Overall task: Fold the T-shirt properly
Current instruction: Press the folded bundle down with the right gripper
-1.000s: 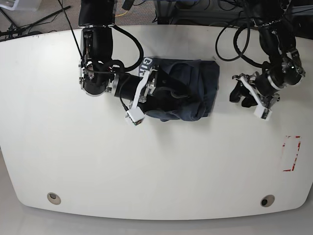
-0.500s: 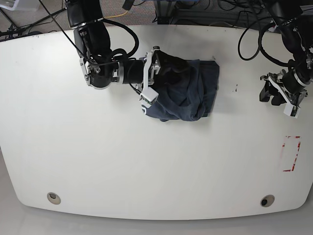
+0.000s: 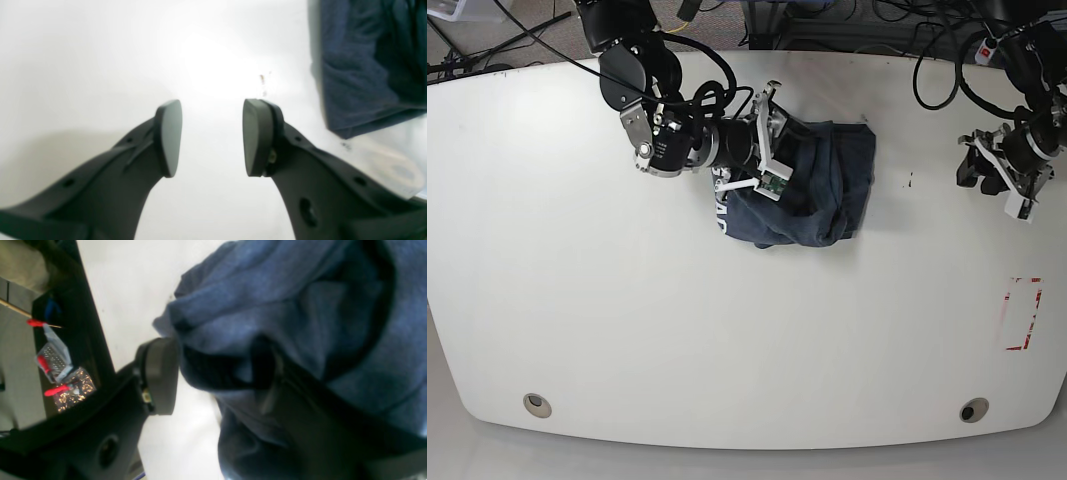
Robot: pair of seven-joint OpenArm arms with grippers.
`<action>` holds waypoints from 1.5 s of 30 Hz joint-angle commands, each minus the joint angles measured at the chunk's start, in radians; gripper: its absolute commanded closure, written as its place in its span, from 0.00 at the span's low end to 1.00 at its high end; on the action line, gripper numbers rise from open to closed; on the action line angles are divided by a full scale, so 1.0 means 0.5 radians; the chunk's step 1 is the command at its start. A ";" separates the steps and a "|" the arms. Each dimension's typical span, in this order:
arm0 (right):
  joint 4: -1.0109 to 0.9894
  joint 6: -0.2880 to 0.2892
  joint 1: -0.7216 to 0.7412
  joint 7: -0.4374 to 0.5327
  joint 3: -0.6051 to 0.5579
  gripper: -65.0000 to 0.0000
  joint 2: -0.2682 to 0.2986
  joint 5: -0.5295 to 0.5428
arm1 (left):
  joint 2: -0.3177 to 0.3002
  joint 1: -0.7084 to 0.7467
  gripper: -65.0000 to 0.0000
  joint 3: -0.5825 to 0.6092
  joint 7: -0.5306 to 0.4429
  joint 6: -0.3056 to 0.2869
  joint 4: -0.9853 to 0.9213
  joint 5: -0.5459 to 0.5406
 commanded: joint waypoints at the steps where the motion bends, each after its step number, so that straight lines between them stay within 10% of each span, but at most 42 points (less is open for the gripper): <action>1: 0.038 0.011 0.002 0.100 -0.008 0.51 -0.005 0.005 | -0.031 -0.008 0.59 -0.007 -0.046 -0.002 0.038 -0.035; 11: 0.078 0.011 -0.047 0.158 -0.309 0.50 0.007 -0.023 | -0.031 0.017 0.59 -0.010 -0.043 -0.002 0.038 -0.035; 26: 0.044 0.011 -0.050 0.287 -0.343 0.51 -0.195 -0.759 | -0.024 0.063 0.59 -0.010 -0.046 -0.002 0.038 -0.038; 33: -0.076 0.011 -0.044 0.435 -0.367 1.00 -0.211 -0.796 | -0.027 0.063 0.59 -0.010 -0.043 -0.002 0.038 -0.038; 45: 0.191 0.011 -0.007 0.232 -0.398 1.00 -0.404 -0.784 | -0.031 0.063 0.59 -0.010 -0.043 -0.002 0.038 -0.038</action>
